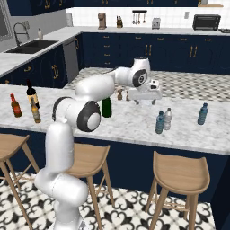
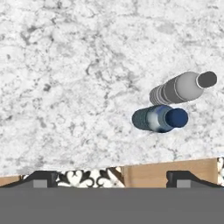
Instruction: Move the plastic bottles in the middle to the plastics group, and the glass bottles in the middle to the glass group.
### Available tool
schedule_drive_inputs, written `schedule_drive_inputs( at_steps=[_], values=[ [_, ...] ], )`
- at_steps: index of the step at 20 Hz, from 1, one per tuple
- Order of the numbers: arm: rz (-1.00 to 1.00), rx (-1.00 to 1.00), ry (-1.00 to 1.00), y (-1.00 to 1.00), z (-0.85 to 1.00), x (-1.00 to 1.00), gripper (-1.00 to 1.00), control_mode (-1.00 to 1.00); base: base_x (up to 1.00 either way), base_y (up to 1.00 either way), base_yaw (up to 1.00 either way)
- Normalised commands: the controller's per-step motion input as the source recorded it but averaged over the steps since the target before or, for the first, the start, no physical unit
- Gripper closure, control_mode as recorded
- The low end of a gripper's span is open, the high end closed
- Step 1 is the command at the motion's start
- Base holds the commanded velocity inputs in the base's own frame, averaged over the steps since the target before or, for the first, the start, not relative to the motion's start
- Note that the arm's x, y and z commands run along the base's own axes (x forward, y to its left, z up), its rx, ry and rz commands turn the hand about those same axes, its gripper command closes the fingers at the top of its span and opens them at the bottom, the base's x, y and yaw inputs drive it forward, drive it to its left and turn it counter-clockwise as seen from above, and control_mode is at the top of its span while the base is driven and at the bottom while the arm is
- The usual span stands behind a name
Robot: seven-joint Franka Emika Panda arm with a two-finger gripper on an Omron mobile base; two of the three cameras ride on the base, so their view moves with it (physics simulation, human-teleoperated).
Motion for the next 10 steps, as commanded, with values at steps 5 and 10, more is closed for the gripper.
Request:
schedule_drive_inputs(
  at_steps=[5,10],
  values=[
    [0.13,-0.19,-0.18,1.00,-0.10,-0.22,-1.00,-1.00,0.00,0.00,0.00],
    [0.05,0.00,-0.05,0.81,0.23,-0.06,-1.00,-1.00,0.00,0.00,0.00]
  ],
)
